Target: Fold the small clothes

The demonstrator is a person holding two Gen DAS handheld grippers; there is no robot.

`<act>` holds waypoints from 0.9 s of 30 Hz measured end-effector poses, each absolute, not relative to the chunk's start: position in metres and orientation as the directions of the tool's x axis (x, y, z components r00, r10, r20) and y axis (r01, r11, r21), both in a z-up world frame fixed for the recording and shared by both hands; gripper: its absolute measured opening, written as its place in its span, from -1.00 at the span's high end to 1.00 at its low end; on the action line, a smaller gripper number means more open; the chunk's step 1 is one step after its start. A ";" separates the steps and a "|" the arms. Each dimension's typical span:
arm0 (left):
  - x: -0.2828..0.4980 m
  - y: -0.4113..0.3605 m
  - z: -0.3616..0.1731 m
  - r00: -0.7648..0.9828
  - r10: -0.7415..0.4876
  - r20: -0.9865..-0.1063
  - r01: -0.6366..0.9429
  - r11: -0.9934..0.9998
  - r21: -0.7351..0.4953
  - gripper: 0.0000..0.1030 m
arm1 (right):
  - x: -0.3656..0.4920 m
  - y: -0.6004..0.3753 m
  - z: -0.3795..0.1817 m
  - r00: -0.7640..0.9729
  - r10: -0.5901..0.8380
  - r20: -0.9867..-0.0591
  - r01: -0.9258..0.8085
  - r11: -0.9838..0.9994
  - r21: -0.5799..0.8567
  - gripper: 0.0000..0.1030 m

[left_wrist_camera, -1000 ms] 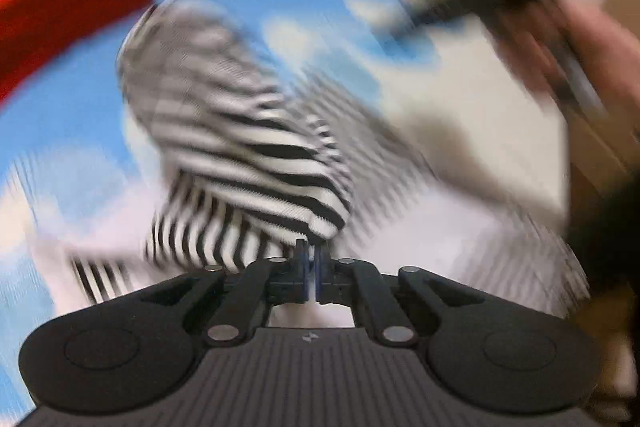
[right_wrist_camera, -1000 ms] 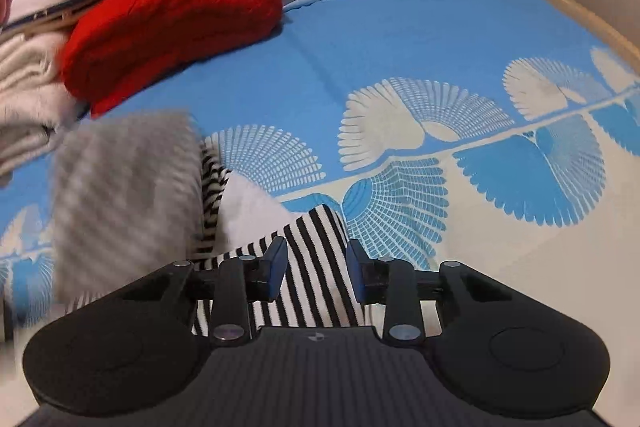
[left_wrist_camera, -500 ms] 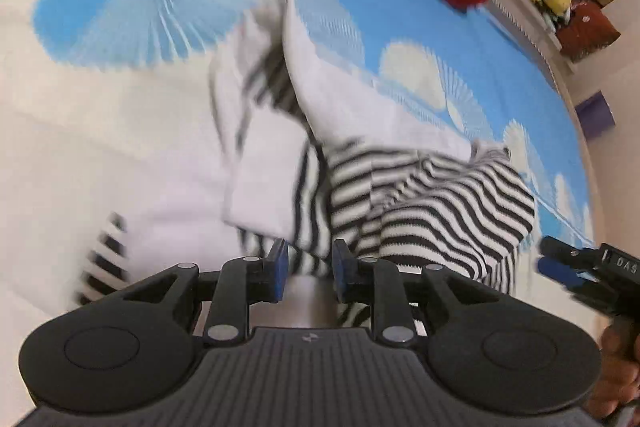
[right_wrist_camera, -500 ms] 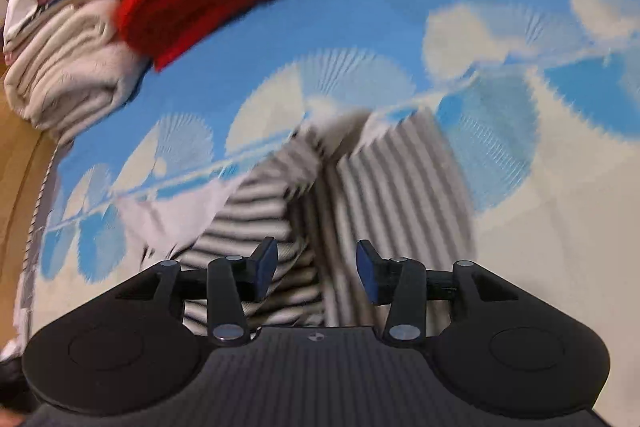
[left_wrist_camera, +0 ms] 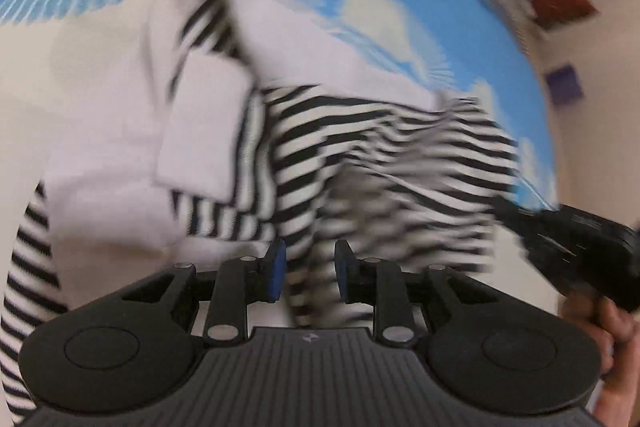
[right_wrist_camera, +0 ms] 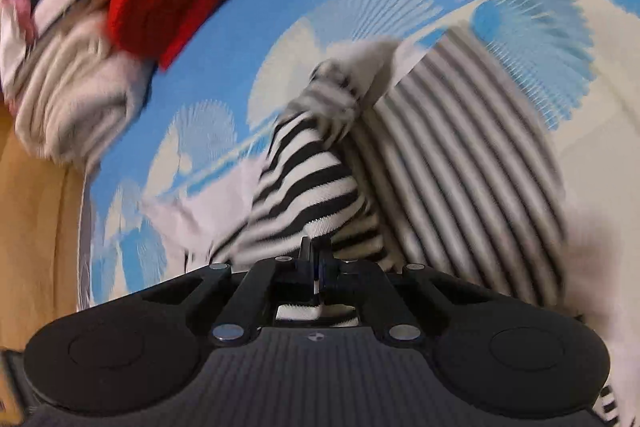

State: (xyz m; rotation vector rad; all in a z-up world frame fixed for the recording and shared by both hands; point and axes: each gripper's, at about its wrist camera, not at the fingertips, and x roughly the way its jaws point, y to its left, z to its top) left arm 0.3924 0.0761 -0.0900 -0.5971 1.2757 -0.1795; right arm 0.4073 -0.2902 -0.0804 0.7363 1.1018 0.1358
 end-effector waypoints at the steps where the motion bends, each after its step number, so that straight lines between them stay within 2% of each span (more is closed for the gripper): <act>1: 0.393 0.076 -0.093 0.288 -0.452 -0.844 -0.207 0.831 -0.516 0.38 | 0.406 -0.297 -0.077 0.488 0.429 -0.760 0.258 0.761 0.595 0.99; 6: 0.393 0.055 -0.106 0.261 -0.479 -0.838 -0.196 0.824 -0.532 0.22 | 0.402 -0.333 -0.069 0.538 0.353 -0.766 0.327 0.750 0.575 0.99; 9: 0.395 0.047 -0.114 0.256 -0.433 -0.864 -0.222 0.844 -0.489 0.23 | 0.399 -0.346 -0.065 0.542 0.347 -0.766 0.337 0.744 0.576 0.99; 10: 0.394 0.051 -0.114 0.252 -0.429 -0.868 -0.230 0.844 -0.484 0.31 | 0.398 -0.349 -0.063 0.542 0.344 -0.767 0.340 0.745 0.574 0.99; 11: 0.398 0.050 -0.118 0.248 -0.426 -0.870 -0.231 0.846 -0.480 0.51 | 0.397 -0.351 -0.063 0.540 0.340 -0.770 0.343 0.746 0.570 0.99; 12: 0.400 0.049 -0.118 0.252 -0.425 -0.869 -0.216 0.851 -0.479 0.99 | 0.396 -0.353 -0.065 0.535 0.339 -0.774 0.347 0.747 0.567 0.99; 15: 0.405 0.058 -0.091 0.360 -0.405 -0.840 -0.150 0.864 -0.481 0.99 | 0.398 -0.352 -0.071 0.507 0.358 -0.784 0.344 0.750 0.565 0.98; 19: 0.404 0.093 -0.024 0.614 -0.415 -0.671 -0.069 0.819 -0.570 0.99 | 0.402 -0.345 -0.066 0.532 0.402 -0.745 0.317 0.722 0.615 0.98; 21: 0.399 0.115 -0.007 0.673 -0.374 -0.638 -0.085 0.817 -0.570 0.99 | 0.401 -0.341 -0.053 0.583 0.423 -0.694 0.268 0.705 0.656 0.98; 22: 0.401 0.122 -0.009 0.666 -0.343 -0.663 -0.116 0.829 -0.546 0.98 | 0.401 -0.338 -0.046 0.603 0.433 -0.670 0.237 0.704 0.669 0.98; 24: 0.404 0.132 -0.026 0.558 -0.267 -0.785 -0.195 0.878 -0.437 0.97 | 0.401 -0.331 -0.039 0.614 0.449 -0.649 0.192 0.713 0.675 0.98; 25: 0.405 0.137 -0.040 0.486 -0.239 -0.841 -0.239 0.889 -0.391 0.97 | 0.403 -0.326 -0.041 0.593 0.458 -0.662 0.182 0.725 0.664 0.97; 27: 0.405 0.149 -0.065 0.406 -0.223 -0.886 -0.334 0.866 -0.371 0.96 | 0.408 -0.315 -0.053 0.498 0.446 -0.744 0.206 0.772 0.601 0.93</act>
